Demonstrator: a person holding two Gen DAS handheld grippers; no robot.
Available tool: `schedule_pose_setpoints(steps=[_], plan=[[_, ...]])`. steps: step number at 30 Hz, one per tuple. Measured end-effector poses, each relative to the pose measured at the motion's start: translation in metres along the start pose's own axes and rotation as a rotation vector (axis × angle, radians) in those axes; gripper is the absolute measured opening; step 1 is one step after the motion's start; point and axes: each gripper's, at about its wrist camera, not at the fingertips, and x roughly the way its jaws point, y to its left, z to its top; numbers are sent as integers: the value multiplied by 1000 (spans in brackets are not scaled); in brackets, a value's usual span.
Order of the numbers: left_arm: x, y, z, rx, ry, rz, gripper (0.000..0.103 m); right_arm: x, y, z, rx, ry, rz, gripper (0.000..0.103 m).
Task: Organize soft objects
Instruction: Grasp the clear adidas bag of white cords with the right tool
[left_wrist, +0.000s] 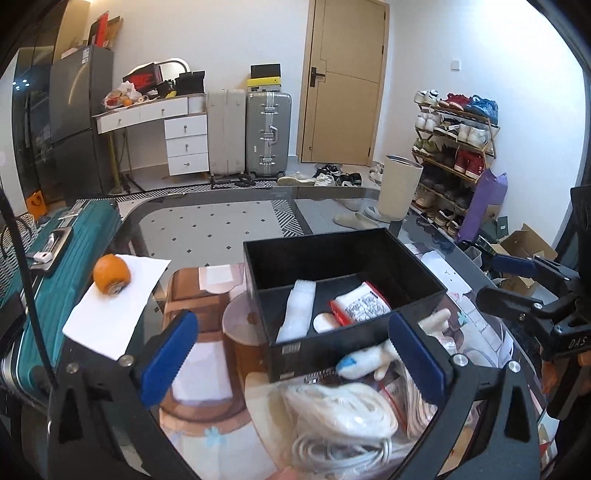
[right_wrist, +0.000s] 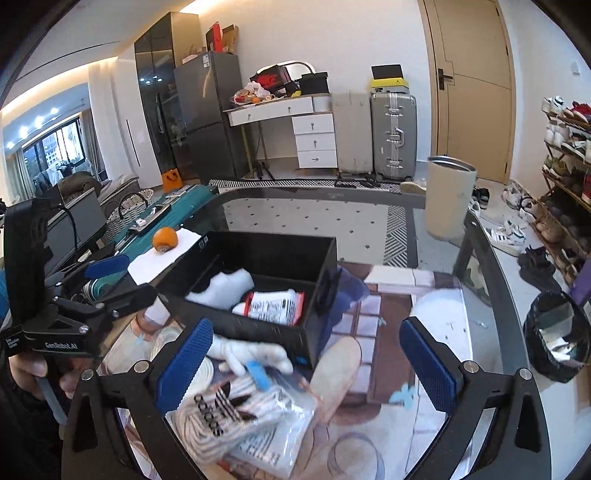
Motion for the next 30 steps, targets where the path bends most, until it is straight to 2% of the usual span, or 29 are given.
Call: schedule_pose_setpoints(steps=[12,16,25,30], plan=[[-16,-4,-31,13,16,10,103,-10,11,-27,-10,16,-4,102],[-18,-8,-31,30,19,6,103,-13,17,-29,-34,20,-18,102],[-24,-12,-32,32,9,3,103,-16,23,-27,-3,62,-31,102],[-27,-11,-33,41,-1,32,103,-11,29,-31,19,96,-30,102]])
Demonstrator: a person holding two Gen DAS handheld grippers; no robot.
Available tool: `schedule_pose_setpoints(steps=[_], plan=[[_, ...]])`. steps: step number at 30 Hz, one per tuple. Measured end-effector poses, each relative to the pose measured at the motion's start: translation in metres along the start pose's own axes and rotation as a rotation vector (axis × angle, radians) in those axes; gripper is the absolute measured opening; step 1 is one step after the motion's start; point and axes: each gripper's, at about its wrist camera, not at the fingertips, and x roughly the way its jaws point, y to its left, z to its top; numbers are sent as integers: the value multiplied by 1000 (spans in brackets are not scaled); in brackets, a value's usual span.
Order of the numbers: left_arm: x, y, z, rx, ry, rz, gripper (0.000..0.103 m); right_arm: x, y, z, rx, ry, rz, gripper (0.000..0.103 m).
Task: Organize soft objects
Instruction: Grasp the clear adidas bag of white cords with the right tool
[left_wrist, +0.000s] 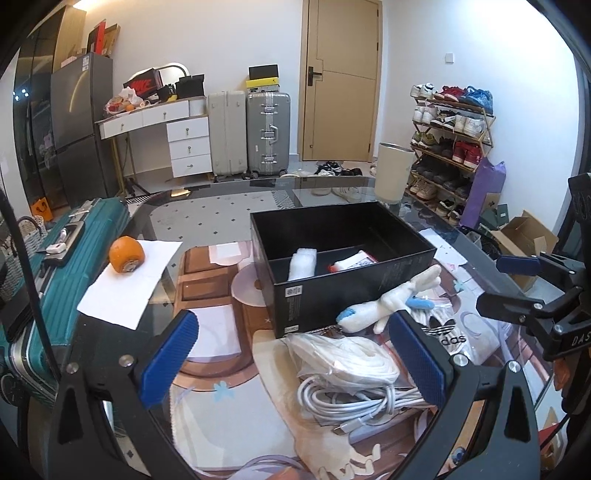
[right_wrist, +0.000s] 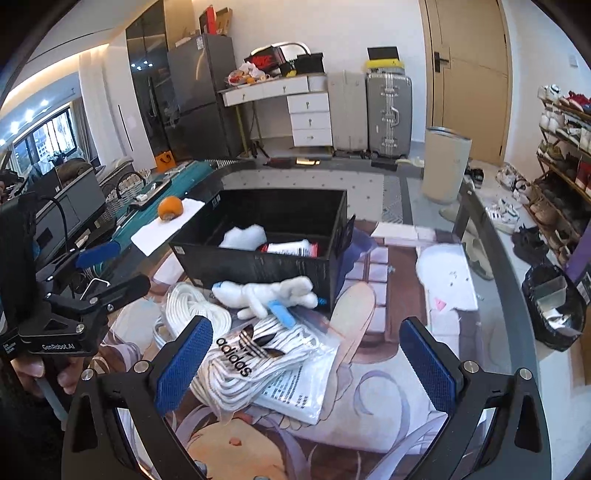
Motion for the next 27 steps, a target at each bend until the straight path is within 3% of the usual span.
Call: schedule_pose_setpoints(steps=[17,27], plan=[[4,16,1,-39,5,6,103,52,43,-20,-53,135,46,102],[9,8,-1,-7,25,7,103,53,32,-21,-70,178,32,102]])
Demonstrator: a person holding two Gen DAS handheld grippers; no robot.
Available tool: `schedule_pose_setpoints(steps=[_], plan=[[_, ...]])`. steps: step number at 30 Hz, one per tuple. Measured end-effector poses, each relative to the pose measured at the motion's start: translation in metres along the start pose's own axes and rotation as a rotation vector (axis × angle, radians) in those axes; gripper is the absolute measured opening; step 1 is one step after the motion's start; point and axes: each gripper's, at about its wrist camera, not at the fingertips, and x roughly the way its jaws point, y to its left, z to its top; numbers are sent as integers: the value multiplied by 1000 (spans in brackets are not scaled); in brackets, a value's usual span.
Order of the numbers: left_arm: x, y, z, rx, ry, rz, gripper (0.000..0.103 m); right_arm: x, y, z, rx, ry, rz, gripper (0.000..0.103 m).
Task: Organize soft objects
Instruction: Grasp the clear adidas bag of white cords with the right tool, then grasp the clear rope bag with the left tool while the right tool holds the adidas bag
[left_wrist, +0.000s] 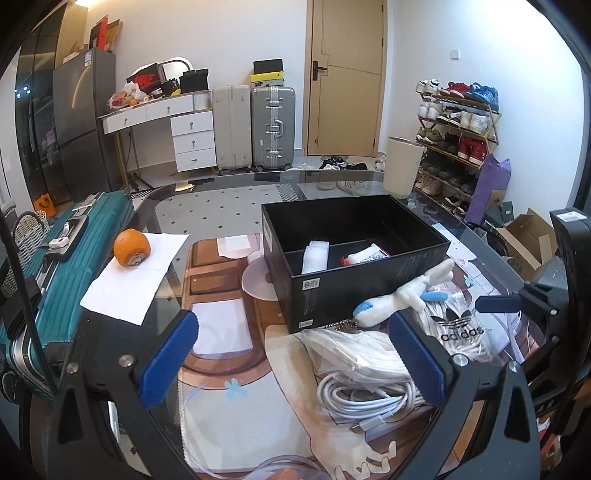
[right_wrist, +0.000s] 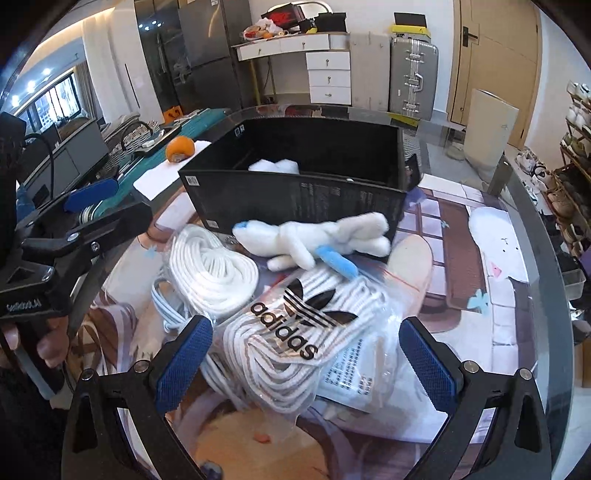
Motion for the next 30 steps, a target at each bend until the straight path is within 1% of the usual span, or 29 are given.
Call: schedule_pose_setpoints(steps=[2,5,10,13,15,16,18,19,21,22,25,30], plan=[[0,-2,0,7,4,-4,103,0,-6,-1,0,20,19,102],[0,-4,-2,17,7,-6,103,2,-12,-2,16,33,18,102],[1,-7,-3,30,13,-6,103,5,-2,1,29,-14,-36,102],[1,-7,-3,31,17,-8,103,7,1,1,40,-25,-79,102],[1,-7,-3,32,17,-8,103,7,0,1,46,-27,-91,101],[1,-7,-3,31,17,-8,103,7,-1,1,48,-23,-101,96],[2,-7,-3,31,19,-9,103,9,-3,1,49,-10,-97,83],[2,-8,-3,32,21,-8,103,11,-3,1,44,3,-95,73],[2,-8,-3,33,24,-9,103,14,-3,-1,29,18,-99,67],[2,-9,-3,35,25,-10,103,15,-3,-1,24,24,-81,59],[3,-9,-3,38,27,-11,103,13,-3,-1,1,24,-87,53],[4,-10,-4,44,33,-13,103,5,-5,-2,-37,14,-70,46]])
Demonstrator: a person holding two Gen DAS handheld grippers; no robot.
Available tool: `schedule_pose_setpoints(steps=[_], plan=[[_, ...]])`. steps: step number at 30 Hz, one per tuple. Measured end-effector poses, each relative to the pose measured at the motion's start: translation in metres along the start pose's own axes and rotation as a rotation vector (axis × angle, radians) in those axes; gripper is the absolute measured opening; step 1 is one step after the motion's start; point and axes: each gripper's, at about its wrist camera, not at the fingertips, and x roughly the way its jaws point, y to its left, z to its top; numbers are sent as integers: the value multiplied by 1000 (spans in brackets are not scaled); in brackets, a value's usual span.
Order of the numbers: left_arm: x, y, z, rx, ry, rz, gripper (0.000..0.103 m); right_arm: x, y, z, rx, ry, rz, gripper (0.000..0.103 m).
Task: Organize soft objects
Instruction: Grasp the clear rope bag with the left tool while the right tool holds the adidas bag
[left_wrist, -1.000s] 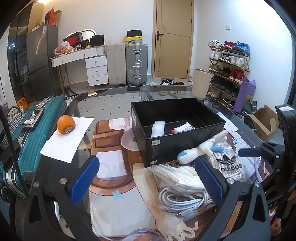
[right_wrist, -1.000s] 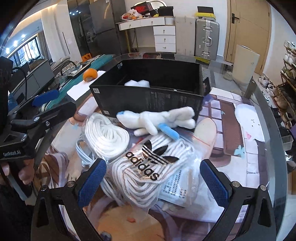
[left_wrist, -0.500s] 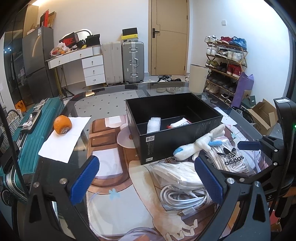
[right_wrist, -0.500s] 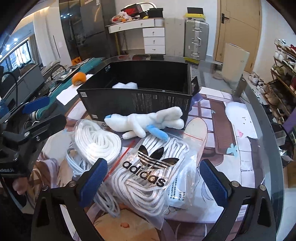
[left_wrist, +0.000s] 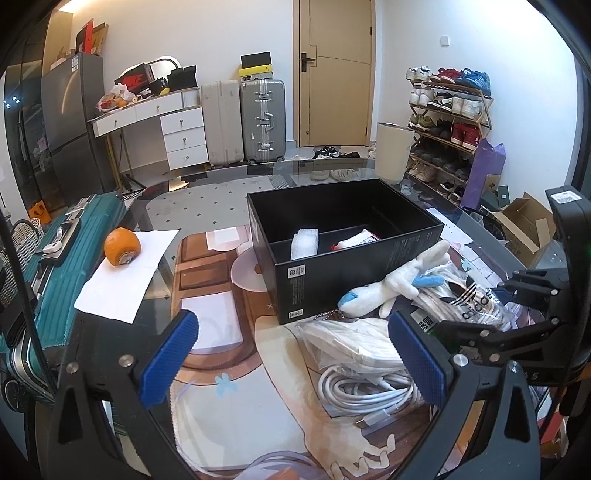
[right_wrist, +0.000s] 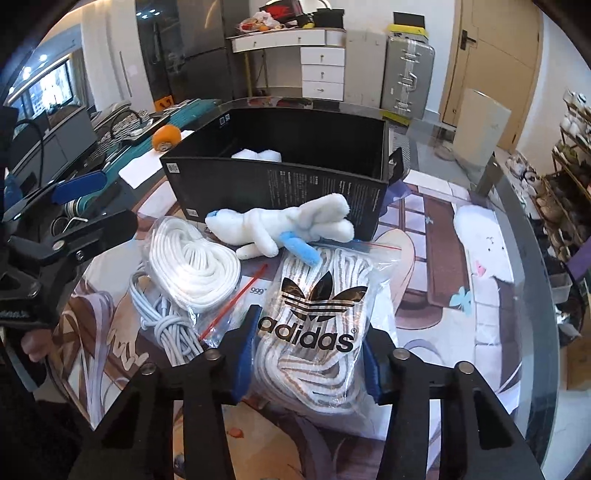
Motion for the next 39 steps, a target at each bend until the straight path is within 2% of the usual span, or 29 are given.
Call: schedule_pose_setpoints(steps=[7,16,23,27,32,34,39], plan=[[2,-1,-1,10,24,-29,103,-25,-10,-1,-43,-48,1,43],[11,-14,-7,31,85,-103,103,-59,-26,3,-9,-166,13,43],[23,-25,-12,24,136,-135,103,-56,-21,4,-14,-169,64,43],[24,-37,-11,68,144,-124,103,-55,-22,3,-10,-169,73,43],[33,-50,-5,103,190,-119,103,-55,-26,4,1,-172,77,43],[41,-55,-4,133,215,-95,103,-55,-26,4,3,-171,76,43],[54,-54,-1,112,256,-64,103,-54,-26,4,3,-168,75,43]])
